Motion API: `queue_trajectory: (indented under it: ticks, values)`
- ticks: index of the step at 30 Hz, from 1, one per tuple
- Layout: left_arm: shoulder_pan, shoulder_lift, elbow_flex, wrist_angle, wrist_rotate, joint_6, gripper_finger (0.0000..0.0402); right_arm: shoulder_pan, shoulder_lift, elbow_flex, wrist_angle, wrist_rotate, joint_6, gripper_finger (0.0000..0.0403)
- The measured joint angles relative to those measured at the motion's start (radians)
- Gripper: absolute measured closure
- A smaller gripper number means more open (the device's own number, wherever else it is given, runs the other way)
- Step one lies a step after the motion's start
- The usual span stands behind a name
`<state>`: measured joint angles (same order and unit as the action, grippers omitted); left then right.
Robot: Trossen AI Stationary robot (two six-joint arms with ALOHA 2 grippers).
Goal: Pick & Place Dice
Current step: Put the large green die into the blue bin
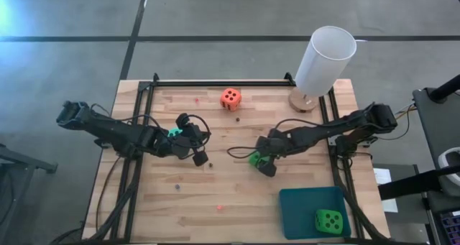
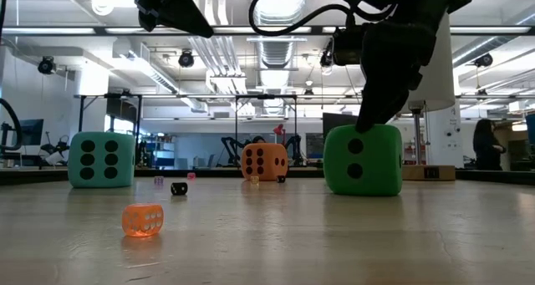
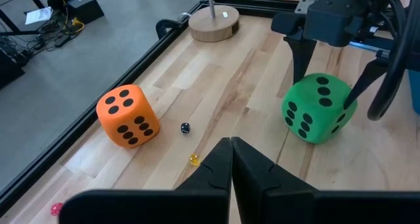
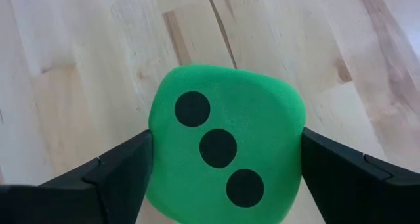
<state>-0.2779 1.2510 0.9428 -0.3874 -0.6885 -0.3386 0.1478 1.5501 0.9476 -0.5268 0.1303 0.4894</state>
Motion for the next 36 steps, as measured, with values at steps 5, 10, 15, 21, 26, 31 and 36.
queue_trajectory:
  ticks: [5,10,15,21,26,31,36]
  values:
    - [0.0,0.0,0.0,0.0,0.0,0.0,0.0391,0.0,-0.032,-0.002,-0.051,0.006,-0.004,0.0067]
    - [0.0,0.0,0.0,-0.001,0.0,0.0,0.0391,0.006,-0.059,0.012,-0.107,0.029,-0.003,0.0067]
    - [0.0,0.0,0.0,-0.005,0.0,0.0,0.0391,0.019,-0.113,0.02,-0.15,0.031,-0.001,0.0067]
    - [0.0,0.0,0.0,-0.008,0.0,0.0,0.0391,0.067,-0.21,0.023,-0.222,0.064,0.031,0.0067]
    - [0.0,0.0,0.0,-0.008,0.0,0.0,0.0391,0.119,-0.287,0.023,-0.279,0.083,0.037,0.0067]
    - [0.0,0.0,0.0,-0.008,0.0,0.0,0.0391,0.18,-0.366,0.024,-0.356,0.082,0.097,0.0067]
    - [0.0,0.0,0.0,-0.008,0.0,0.0,0.0391,0.268,-0.441,0.024,-0.425,0.082,0.157,0.0066]
